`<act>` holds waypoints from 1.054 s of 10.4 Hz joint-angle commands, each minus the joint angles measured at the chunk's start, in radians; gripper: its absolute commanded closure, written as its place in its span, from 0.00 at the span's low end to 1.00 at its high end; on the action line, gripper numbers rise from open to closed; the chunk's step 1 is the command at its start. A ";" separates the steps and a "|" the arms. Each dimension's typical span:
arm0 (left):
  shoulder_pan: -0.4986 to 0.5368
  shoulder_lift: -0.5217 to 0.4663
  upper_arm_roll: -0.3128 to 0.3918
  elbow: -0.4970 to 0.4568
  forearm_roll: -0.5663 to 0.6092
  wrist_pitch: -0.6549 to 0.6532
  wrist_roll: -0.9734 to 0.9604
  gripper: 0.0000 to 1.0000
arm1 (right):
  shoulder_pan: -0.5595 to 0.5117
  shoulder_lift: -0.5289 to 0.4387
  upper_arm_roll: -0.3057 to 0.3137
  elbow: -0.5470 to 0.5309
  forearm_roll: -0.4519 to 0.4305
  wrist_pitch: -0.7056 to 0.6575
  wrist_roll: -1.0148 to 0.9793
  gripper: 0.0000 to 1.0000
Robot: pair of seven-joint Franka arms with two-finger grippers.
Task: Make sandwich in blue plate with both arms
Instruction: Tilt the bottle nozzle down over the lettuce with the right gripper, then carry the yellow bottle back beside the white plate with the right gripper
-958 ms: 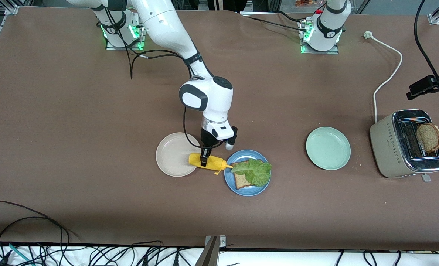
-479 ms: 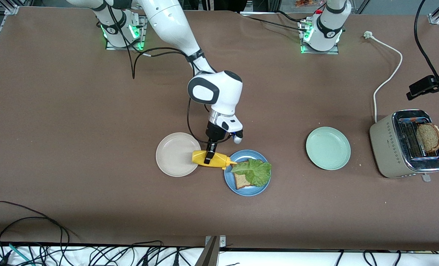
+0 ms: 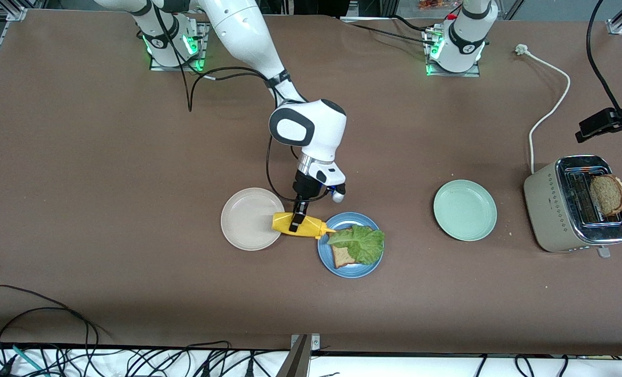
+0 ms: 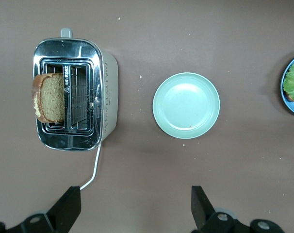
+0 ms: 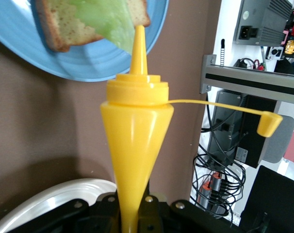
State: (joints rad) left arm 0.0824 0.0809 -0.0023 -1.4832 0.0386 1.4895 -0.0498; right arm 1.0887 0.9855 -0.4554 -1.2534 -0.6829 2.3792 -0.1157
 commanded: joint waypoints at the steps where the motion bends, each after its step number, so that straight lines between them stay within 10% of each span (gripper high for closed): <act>1: 0.025 0.029 -0.002 0.049 -0.009 -0.012 0.010 0.00 | 0.000 -0.072 -0.006 0.049 0.041 -0.102 -0.071 1.00; 11: 0.181 0.109 -0.004 0.058 -0.131 0.101 0.022 0.00 | -0.376 -0.622 -0.020 -0.269 1.009 -0.354 -0.871 1.00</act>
State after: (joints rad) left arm 0.2277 0.1401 0.0021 -1.4610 -0.0706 1.5787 -0.0449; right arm 0.7999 0.4948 -0.4987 -1.3702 0.1628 2.0263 -0.8068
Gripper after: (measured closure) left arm 0.000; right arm 0.885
